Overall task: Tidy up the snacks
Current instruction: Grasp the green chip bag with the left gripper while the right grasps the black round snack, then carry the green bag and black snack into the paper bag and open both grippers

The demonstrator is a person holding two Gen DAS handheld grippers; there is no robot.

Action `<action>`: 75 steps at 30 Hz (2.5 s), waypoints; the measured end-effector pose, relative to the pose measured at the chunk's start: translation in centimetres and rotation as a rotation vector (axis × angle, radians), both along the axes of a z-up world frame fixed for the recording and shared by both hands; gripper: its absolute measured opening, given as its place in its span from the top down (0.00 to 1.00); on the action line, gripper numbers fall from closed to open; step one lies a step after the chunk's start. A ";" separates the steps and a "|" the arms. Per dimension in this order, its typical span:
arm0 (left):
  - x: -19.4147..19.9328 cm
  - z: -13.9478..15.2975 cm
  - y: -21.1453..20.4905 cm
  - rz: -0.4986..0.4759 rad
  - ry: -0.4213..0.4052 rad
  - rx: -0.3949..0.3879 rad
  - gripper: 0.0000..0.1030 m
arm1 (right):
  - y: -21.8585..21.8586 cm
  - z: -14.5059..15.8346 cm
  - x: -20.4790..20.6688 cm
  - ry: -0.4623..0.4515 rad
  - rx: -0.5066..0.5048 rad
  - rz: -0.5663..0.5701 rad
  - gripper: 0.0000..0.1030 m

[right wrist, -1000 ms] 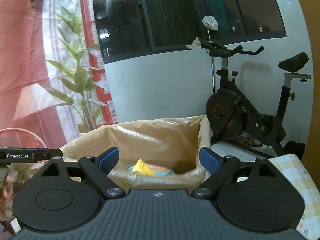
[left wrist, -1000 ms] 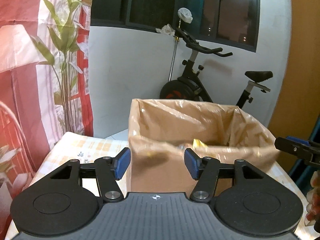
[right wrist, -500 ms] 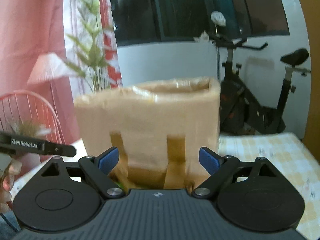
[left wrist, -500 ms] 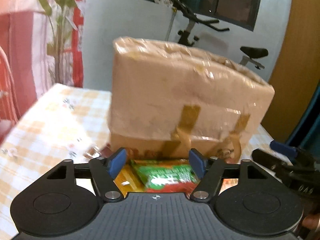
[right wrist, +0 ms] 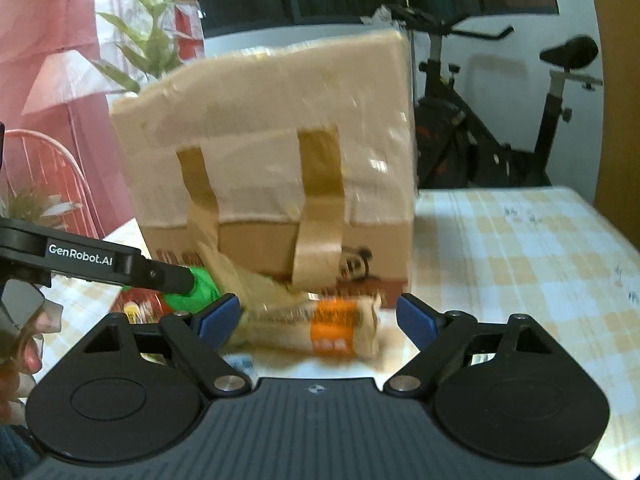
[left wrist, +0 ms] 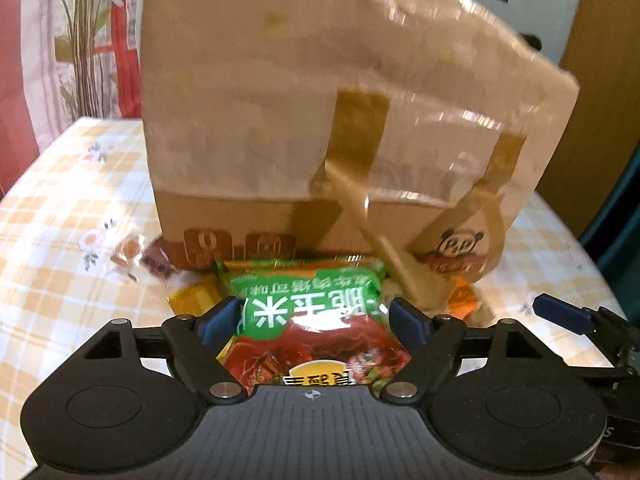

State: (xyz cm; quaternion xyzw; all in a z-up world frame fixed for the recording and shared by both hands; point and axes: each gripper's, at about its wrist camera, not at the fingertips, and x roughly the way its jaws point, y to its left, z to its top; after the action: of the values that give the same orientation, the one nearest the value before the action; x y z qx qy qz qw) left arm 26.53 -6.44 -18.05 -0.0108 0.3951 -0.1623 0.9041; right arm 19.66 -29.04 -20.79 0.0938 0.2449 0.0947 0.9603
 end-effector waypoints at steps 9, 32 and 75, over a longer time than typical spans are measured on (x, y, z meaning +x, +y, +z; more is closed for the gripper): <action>-0.2 -0.9 0.1 0.007 -0.029 -0.009 0.29 | -0.1 -1.5 0.1 0.045 0.018 0.010 0.16; -9.4 1.8 6.1 0.233 -0.199 0.051 0.29 | 6.0 -2.8 0.8 0.112 -0.085 0.267 0.40; -5.8 15.6 4.3 0.171 -0.603 -0.036 0.29 | -4.0 11.9 -0.7 -0.382 -0.004 -0.076 0.53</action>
State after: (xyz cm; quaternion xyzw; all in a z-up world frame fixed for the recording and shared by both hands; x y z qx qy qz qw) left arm 20.72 -2.11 -2.48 -0.0113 0.1038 -0.0883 0.9906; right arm 18.97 -33.08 -8.87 0.0814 0.0548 0.0742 0.9924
